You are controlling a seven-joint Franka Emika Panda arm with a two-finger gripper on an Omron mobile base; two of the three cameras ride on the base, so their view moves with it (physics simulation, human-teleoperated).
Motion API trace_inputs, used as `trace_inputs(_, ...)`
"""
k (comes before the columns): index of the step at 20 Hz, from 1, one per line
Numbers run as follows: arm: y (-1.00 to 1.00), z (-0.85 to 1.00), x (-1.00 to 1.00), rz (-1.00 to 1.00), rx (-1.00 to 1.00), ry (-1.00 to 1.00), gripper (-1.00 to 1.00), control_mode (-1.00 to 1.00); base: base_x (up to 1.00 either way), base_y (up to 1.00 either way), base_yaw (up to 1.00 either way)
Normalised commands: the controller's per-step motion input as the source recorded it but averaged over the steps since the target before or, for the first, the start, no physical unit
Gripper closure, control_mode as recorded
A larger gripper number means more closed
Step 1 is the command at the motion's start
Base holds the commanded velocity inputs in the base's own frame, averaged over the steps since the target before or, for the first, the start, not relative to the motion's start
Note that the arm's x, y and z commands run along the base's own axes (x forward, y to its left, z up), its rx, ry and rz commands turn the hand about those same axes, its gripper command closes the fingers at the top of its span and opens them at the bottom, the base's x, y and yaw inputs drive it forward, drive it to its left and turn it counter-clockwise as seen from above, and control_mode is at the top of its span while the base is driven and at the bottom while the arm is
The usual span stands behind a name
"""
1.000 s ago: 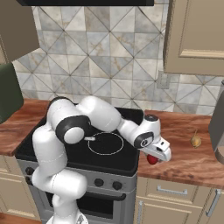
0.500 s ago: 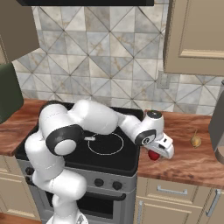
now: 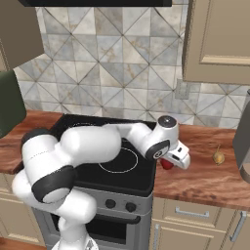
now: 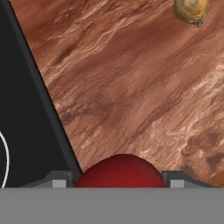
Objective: Place the pan on the front left burner on the stove. Then place the tomato and the onion in the pan and turn on the front left burner.
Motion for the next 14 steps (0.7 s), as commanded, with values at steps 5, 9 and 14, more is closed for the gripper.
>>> trace_inputs(5, 0.45, 0.38, 0.00, 0.00, 0.00, -0.01, 1.00, -1.00, 0.00, 0.00, 0.00)
trace_inputs(9, 0.49, 0.32, 0.00, 0.00, 0.00, 0.00, 1.00, -1.00, 0.00, 0.00, 0.00)
trace_inputs(14, 0.56, 0.26, 0.00, 0.00, 0.00, 0.00, 1.00, -1.00, 0.00, 0.00, 0.00)
